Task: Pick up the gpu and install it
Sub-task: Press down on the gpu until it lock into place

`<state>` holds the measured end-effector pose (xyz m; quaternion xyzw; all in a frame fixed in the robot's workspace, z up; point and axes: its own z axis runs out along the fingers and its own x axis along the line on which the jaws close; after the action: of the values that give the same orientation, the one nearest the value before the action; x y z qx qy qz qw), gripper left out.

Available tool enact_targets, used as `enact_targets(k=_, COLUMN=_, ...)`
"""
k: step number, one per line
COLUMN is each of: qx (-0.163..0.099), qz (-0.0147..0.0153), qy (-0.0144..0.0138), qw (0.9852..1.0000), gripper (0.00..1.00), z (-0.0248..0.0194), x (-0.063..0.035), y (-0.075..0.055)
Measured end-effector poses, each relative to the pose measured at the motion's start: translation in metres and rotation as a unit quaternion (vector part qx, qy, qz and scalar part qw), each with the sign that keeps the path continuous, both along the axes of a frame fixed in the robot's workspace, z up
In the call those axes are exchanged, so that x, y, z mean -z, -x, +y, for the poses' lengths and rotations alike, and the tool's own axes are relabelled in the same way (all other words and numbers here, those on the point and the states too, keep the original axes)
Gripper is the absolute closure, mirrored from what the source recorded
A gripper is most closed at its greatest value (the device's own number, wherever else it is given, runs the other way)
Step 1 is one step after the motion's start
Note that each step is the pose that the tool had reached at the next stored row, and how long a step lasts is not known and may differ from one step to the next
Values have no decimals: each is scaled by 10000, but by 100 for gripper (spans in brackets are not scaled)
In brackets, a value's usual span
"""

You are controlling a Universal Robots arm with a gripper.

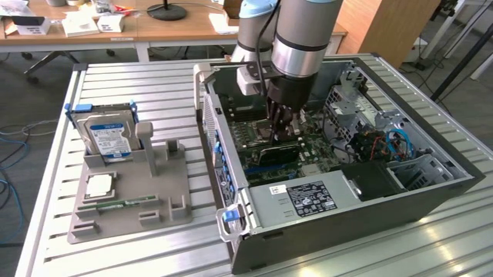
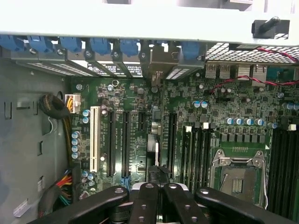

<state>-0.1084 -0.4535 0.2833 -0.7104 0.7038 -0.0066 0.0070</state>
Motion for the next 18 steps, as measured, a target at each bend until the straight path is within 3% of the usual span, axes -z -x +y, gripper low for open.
enact_targets(k=11, qx=0, qz=1, qy=2, qw=10000, gripper=90, z=1, x=71, y=3)
enact_targets(k=18, qx=-1, qz=0, qy=0, qw=10000, gripper=90, z=30, x=80, y=3)
